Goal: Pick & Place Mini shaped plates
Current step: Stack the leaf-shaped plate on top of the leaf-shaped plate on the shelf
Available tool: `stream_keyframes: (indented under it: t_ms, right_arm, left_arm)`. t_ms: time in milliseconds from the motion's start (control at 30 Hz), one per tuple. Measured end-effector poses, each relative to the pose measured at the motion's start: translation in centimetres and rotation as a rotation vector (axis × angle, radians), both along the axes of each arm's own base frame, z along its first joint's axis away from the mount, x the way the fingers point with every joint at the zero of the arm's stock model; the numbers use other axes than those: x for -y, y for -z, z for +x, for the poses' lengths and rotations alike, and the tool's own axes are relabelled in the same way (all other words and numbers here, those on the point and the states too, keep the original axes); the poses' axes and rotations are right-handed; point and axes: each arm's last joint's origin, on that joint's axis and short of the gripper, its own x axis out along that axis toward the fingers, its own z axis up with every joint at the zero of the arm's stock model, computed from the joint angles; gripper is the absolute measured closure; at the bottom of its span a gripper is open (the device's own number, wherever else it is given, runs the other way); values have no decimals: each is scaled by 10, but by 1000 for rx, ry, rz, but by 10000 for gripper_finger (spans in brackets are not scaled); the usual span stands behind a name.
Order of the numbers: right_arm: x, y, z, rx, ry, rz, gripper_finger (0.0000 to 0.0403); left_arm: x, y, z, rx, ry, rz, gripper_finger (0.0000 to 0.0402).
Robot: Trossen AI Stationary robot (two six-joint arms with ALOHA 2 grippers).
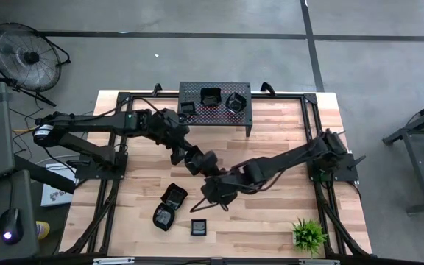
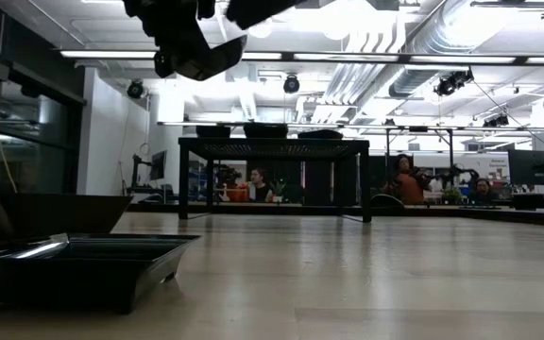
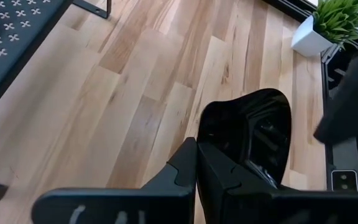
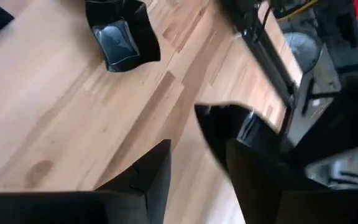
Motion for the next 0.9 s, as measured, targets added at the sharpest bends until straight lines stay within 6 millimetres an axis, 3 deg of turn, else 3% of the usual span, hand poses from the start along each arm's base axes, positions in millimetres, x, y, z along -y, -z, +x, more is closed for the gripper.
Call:
stream_keyframes:
  t_ms: [233,633,900]
  right_arm:
    - [-2,-2,18,-22,-32,-145,253]
    - [8,20,22,-83,-88,-137,253]
    - [9,17,26,-40,-93,-149,266]
  left_arm:
    - [0,0,0,0,0,0,401]
    - [0,0,0,0,2,-2,401]
    - [0,0,0,0,3,-2,401]
